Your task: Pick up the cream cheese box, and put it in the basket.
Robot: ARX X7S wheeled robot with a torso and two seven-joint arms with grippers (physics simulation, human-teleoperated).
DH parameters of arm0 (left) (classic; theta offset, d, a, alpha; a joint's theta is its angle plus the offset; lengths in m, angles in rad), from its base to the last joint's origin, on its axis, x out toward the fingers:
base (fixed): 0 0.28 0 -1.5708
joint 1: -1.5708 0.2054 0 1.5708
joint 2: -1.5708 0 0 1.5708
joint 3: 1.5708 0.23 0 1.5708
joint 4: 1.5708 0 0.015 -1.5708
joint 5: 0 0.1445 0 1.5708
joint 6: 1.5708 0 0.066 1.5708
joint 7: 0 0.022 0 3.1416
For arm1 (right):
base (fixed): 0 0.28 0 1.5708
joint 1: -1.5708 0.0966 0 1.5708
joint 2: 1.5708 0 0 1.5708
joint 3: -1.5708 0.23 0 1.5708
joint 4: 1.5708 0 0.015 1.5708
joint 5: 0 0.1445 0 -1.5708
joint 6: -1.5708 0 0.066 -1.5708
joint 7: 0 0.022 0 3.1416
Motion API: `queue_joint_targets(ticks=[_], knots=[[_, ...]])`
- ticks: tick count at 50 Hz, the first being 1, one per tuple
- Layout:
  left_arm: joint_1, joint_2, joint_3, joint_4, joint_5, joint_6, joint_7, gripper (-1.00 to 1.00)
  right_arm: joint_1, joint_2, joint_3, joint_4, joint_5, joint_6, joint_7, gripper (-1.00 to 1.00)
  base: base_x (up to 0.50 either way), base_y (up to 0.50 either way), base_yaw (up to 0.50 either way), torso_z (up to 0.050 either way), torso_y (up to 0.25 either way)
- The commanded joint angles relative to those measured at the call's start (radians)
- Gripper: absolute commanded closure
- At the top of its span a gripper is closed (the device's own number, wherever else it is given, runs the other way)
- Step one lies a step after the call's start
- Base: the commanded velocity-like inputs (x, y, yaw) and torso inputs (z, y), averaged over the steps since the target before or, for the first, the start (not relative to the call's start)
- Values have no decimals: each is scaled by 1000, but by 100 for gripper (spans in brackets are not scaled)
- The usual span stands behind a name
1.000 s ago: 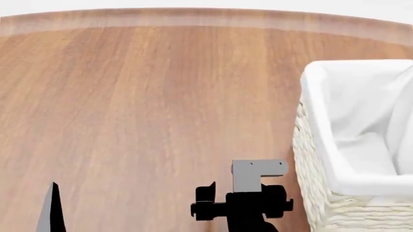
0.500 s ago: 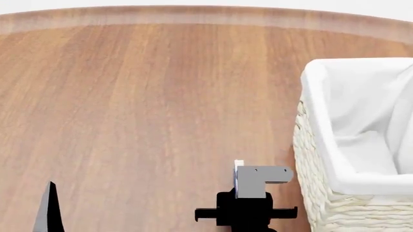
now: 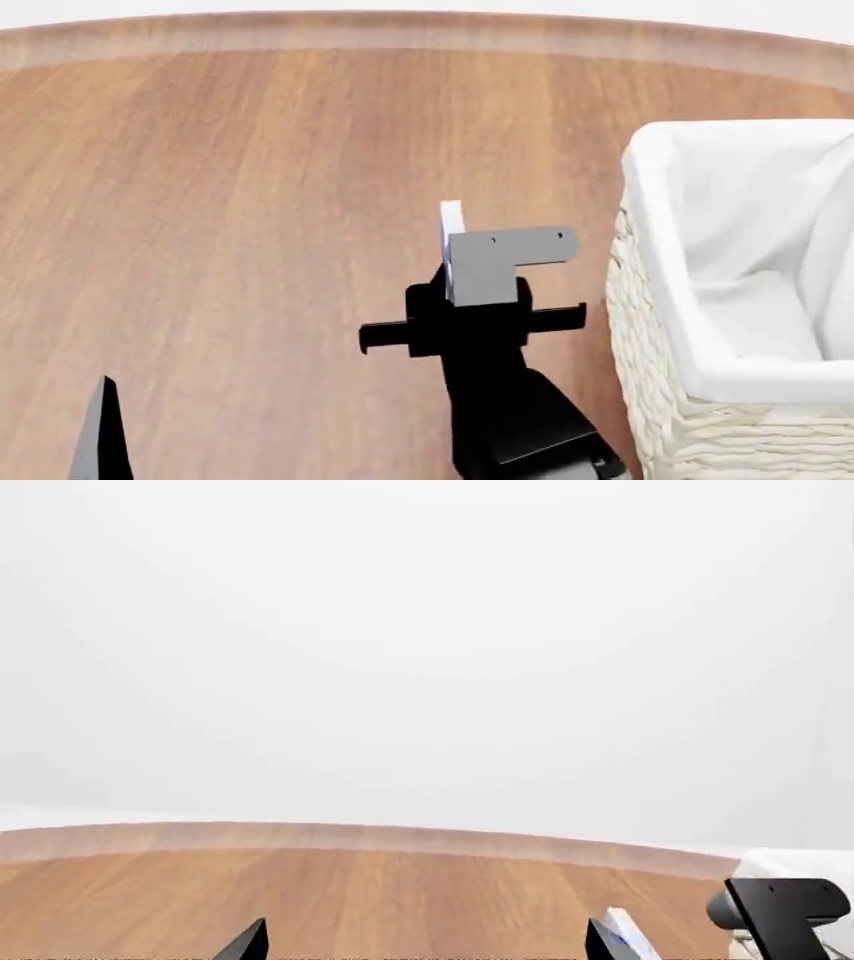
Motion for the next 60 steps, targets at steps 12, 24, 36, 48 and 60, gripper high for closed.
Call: queue_joint_targets(ticks=[12, 24, 36, 48, 60], knots=[[-4, -10, 10, -4, -11, -5, -2, -100, 67, 167, -50, -528, 1, 139, 196, 100, 0, 0, 0, -4, 195], [-4, -15, 14, -2, -9, -5, -5, -100, 147, 281, -17, -847, 52, 234, 311, 100, 0, 0, 0, -8, 250], [-5, -17, 22, 0, -4, -6, -9, -100, 256, 455, 76, -1063, 174, 312, 324, 100, 0, 0, 0, -9, 250], [-7, -21, 26, 7, 0, -9, -17, -100, 292, 684, 183, -1128, 271, 328, 294, 100, 0, 0, 0, -8, 206], [-6, -25, 29, 4, 3, -3, -19, -100, 332, 795, 202, -967, 338, 420, 204, 100, 0, 0, 0, 0, 0]])
